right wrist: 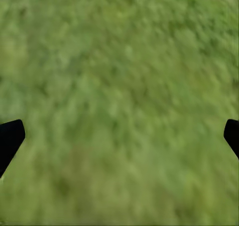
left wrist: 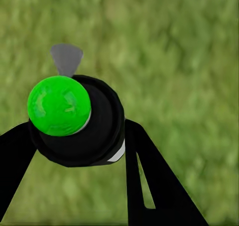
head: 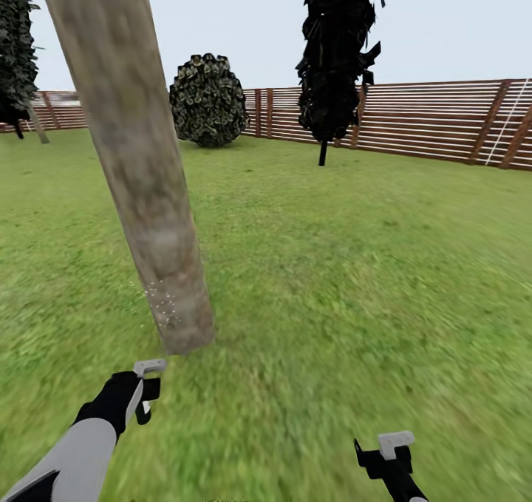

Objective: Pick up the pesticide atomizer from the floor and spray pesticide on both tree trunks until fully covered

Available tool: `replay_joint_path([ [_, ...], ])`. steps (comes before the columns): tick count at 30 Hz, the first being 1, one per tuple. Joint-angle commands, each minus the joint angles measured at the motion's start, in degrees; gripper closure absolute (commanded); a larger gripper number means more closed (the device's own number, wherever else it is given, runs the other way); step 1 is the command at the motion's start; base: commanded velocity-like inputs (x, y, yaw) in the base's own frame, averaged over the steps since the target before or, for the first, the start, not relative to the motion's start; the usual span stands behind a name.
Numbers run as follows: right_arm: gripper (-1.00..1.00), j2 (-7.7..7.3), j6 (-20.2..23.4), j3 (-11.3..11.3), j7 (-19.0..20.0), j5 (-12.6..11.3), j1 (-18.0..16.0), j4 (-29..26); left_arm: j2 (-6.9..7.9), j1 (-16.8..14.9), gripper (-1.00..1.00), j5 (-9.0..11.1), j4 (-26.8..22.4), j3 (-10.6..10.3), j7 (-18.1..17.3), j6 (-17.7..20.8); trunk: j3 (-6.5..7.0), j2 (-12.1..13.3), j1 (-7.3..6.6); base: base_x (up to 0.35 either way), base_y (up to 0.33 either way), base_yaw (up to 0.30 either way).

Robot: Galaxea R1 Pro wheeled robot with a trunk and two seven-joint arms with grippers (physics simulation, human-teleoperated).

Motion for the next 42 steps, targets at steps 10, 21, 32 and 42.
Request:
replay_joint_path([
  [10, -1.00, -0.14, 0.0, 0.0, 0.0, 0.0, 0.0, 0.1, -0.16, 0.0, 1.00, -0.1, 0.0, 0.0, 0.0, 0.0, 0.00, 0.0, 0.00, 0.071, -0.213, 0.068],
  [21, -1.00, -0.35, 0.0, 0.1, 0.0, 0.0, 0.0, 0.1, -0.34, 0.0, 1.00, -0.1, 0.0, 0.0, 0.1, 0.0, 0.00, 0.0, 0.00, 0.133, -0.260, 0.000],
  [32, -1.00, -0.35, 0.0, 0.0, 0.0, 0.0, 0.0, 0.1, -0.39, 0.0, 1.00, -0.1, -0.1, 0.2, 0.1, 0.0, 0.00, 0.0, 0.00, 0.138, -0.260, 0.000],
  [42, -1.00, -0.35, 0.0, 0.1, 0.0, 0.0, 0.0, 0.0, -0.42, 0.0, 1.00, -0.1, -0.4, 0.2, 0.1, 0.0, 0.00, 0.0, 0.00, 0.138, -0.260, 0.207],
])
